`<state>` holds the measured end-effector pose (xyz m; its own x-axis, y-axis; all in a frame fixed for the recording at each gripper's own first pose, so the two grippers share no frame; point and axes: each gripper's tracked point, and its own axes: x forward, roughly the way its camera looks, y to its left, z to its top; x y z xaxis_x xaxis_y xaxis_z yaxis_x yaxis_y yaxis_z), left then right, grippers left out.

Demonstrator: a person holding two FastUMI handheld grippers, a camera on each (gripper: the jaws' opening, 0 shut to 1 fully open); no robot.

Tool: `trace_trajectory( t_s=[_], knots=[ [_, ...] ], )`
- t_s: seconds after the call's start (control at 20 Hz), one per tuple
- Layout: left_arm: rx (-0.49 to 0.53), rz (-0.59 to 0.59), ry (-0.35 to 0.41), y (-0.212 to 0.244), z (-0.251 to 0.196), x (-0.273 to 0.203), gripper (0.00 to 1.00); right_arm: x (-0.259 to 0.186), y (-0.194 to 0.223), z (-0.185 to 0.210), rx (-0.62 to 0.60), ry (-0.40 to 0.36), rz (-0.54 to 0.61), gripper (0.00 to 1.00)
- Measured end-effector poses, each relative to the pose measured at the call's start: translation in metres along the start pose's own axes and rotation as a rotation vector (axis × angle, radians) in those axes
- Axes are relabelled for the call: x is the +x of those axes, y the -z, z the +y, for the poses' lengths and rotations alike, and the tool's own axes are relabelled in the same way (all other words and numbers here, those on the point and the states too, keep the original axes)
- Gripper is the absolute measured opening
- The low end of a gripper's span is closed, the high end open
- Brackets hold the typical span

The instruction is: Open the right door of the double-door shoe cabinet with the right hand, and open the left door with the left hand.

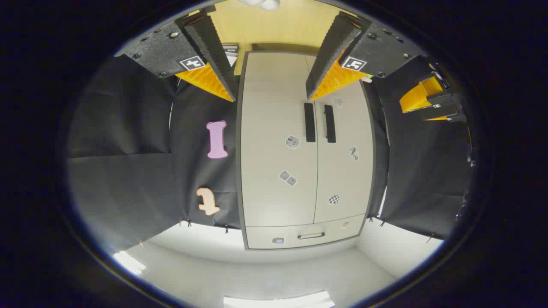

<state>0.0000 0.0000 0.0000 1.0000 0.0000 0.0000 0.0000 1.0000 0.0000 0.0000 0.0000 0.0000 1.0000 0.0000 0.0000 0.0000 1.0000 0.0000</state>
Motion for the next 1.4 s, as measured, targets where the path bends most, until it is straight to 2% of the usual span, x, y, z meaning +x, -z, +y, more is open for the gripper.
trace_trajectory(
  t_s=[0.9,1.4],
  knots=[
    [0.004,-0.009,-0.019,-0.002,0.011,-0.007,0.96,0.002,0.001,0.001,-0.023,0.016,0.017,1.0],
    [0.017,0.024,-0.085,0.013,0.043,-0.031,0.96,0.03,0.0,0.02,-0.008,-0.049,0.025,1.0]
  ],
)
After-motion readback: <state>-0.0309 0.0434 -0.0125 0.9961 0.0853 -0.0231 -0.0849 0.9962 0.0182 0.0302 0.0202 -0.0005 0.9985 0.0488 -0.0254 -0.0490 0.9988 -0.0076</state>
